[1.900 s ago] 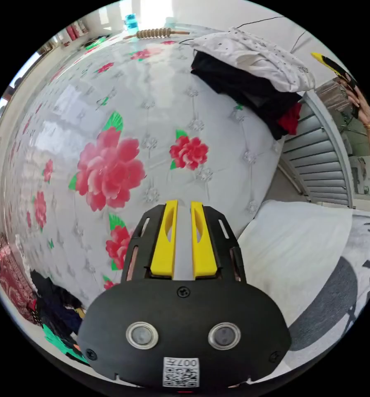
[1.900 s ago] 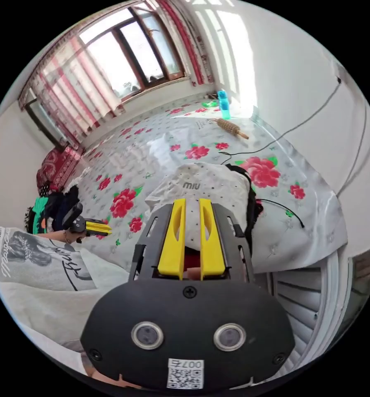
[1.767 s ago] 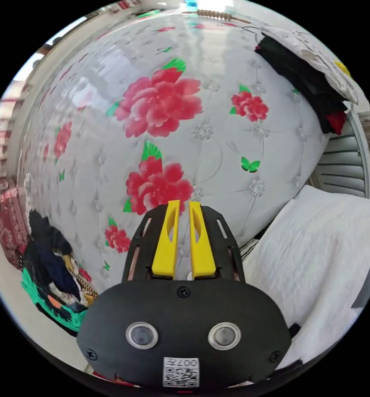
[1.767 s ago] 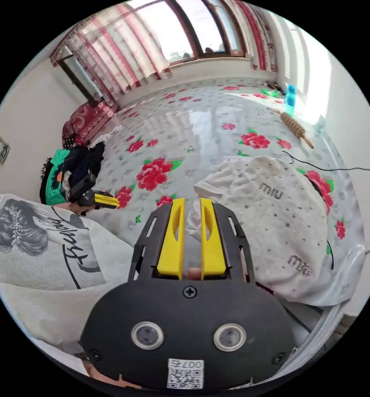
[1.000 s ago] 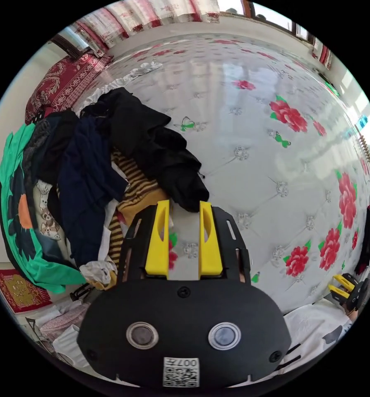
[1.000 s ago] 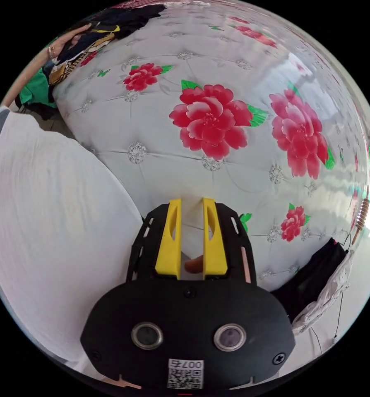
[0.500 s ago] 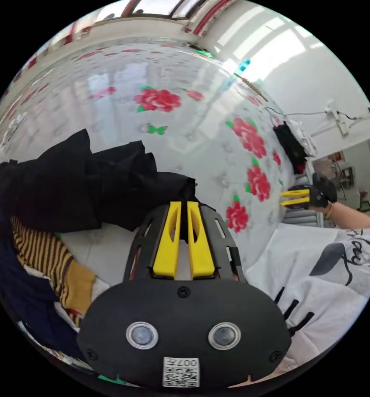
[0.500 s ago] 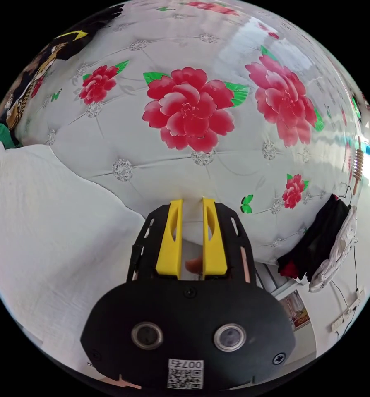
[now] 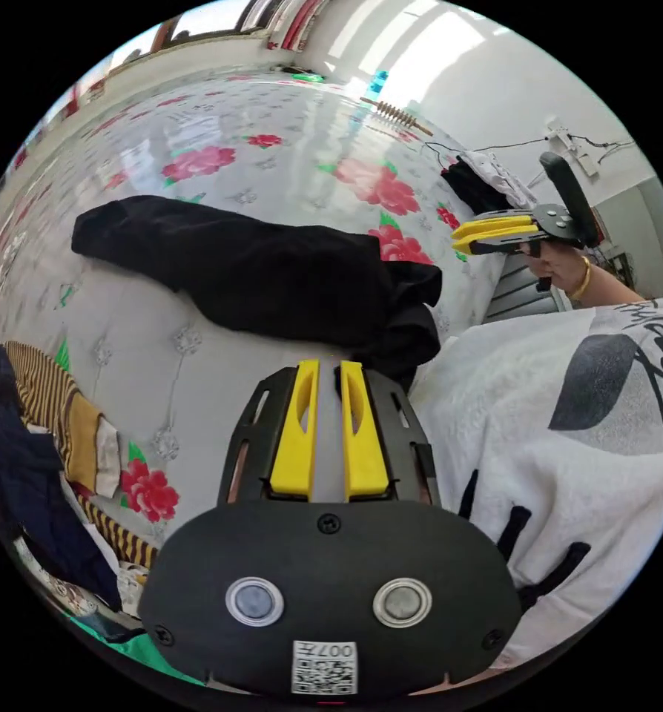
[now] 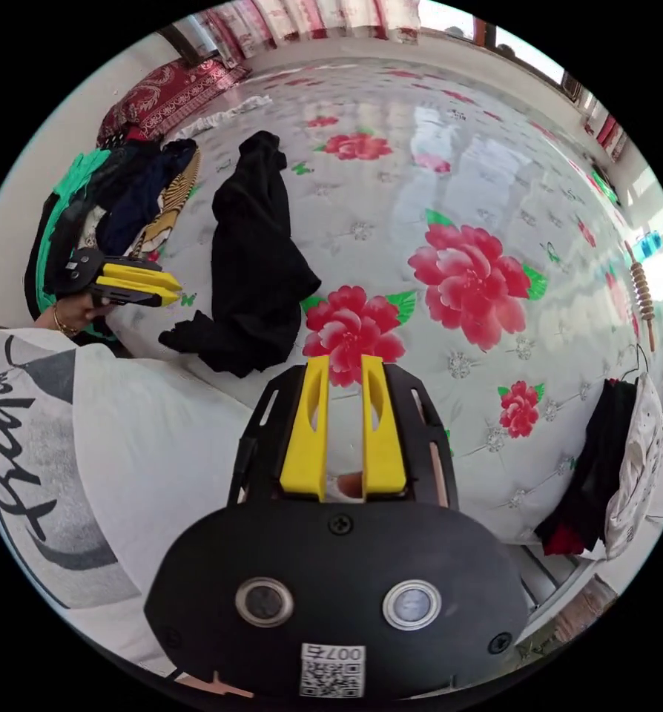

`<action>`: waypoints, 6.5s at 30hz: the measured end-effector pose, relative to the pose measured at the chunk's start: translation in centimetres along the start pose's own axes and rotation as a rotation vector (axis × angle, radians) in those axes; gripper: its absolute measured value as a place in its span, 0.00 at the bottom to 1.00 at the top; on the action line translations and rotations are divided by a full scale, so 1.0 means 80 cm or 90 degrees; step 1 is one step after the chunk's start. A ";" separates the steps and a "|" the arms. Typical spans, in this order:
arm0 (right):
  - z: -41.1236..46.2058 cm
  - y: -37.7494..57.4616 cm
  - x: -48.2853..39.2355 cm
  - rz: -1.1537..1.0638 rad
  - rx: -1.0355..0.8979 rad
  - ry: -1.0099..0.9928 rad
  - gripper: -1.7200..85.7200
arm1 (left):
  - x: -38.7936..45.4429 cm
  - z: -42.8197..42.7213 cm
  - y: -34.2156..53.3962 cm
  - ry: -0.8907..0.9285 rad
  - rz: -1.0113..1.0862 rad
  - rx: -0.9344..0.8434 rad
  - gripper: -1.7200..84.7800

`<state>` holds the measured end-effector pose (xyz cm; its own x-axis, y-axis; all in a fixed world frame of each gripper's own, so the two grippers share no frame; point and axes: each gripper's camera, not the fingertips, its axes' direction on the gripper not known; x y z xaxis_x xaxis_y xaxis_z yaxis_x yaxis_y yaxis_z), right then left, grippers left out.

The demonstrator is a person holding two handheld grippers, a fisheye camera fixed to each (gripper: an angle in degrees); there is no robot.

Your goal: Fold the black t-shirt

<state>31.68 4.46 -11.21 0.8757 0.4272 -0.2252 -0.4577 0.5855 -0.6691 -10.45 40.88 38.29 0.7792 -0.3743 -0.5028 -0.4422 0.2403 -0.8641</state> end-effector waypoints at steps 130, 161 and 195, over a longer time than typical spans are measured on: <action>-0.350 0.298 0.074 0.056 0.187 -0.074 0.02 | -0.120 -0.267 0.384 0.094 -0.147 0.223 0.01; -0.140 0.293 -0.012 -0.099 -0.059 0.103 0.03 | -0.172 -0.138 0.250 0.061 -0.226 0.047 0.04; -0.482 0.376 0.086 0.110 0.227 -0.029 0.02 | -0.191 -0.307 0.324 0.079 -0.116 0.275 0.01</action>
<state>29.84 -1.56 -60.22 0.7775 0.5655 -0.2752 -0.6289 0.7018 -0.3347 -44.71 30.84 23.02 0.7561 -0.5424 -0.3662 -0.0586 0.5011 -0.8634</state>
